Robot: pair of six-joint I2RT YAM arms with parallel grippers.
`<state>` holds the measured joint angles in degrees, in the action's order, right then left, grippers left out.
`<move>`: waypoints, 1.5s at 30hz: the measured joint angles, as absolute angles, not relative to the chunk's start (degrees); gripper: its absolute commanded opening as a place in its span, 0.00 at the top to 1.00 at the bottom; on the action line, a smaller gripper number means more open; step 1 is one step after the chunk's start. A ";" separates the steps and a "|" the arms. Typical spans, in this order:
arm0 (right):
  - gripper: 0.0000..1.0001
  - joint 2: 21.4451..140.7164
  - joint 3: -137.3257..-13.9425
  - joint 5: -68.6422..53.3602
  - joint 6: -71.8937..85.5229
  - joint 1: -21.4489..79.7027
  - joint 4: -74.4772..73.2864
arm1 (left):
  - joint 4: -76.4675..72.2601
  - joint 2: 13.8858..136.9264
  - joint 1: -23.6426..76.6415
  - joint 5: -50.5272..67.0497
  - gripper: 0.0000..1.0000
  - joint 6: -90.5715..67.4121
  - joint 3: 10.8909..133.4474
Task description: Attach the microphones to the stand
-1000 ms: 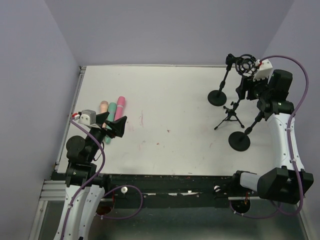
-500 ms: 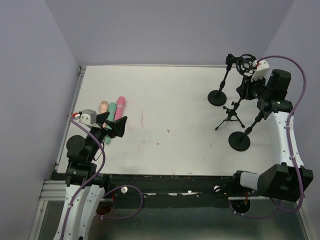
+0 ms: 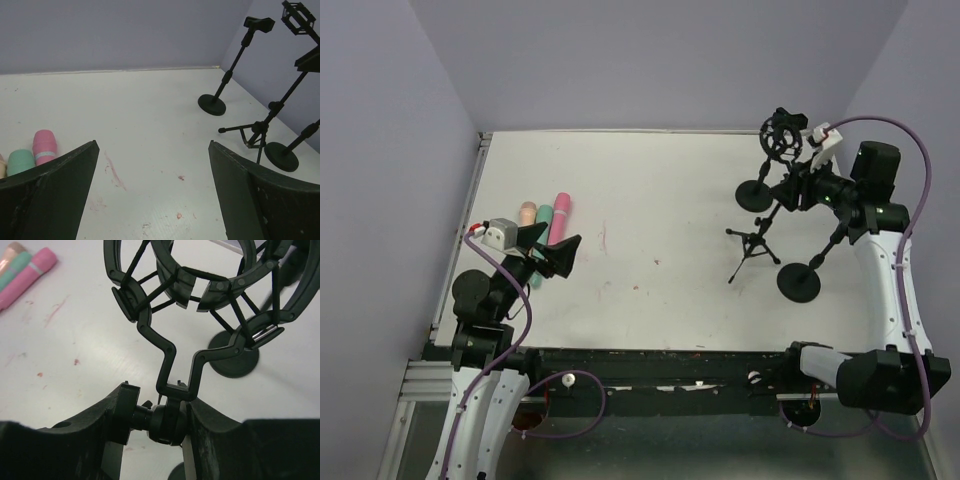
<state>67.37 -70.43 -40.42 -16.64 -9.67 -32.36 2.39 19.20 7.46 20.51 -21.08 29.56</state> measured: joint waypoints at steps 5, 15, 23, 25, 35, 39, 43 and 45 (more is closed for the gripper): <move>0.82 68.45 -74.37 -43.81 -18.31 0.62 -36.03 | -0.89 20.21 7.46 25.52 0.01 -21.89 29.54; 0.80 80.73 -82.15 -44.99 -24.18 22.85 -35.55 | -7.01 24.86 10.20 34.13 0.01 -23.86 28.99; 0.76 87.39 -87.46 -42.72 -28.03 29.15 -33.26 | -7.05 29.98 15.57 34.70 0.01 -23.31 28.99; 0.74 87.64 -88.03 -42.68 -28.05 29.15 -32.69 | -6.87 30.68 16.29 34.63 0.01 -23.14 29.02; 0.27 83.88 -78.74 -40.95 -27.14 29.04 -24.75 | -5.28 31.68 18.20 32.88 0.01 -22.06 29.17; 0.09 80.75 -73.93 -40.80 -26.46 28.86 -23.57 | -3.86 31.99 18.83 31.81 0.01 -21.43 29.26; 0.05 79.02 -71.92 -42.15 -26.15 27.16 -23.68 | -3.03 32.05 19.07 31.05 0.01 -20.93 29.34; 0.04 78.22 -71.85 -43.51 -25.98 25.04 -23.75 | -2.57 32.05 19.22 30.37 0.01 -20.78 29.45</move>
<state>78.22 -71.85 -43.51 -25.98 25.04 -23.75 -2.57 32.05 19.22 30.37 -20.78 29.45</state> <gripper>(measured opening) 0.947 0.988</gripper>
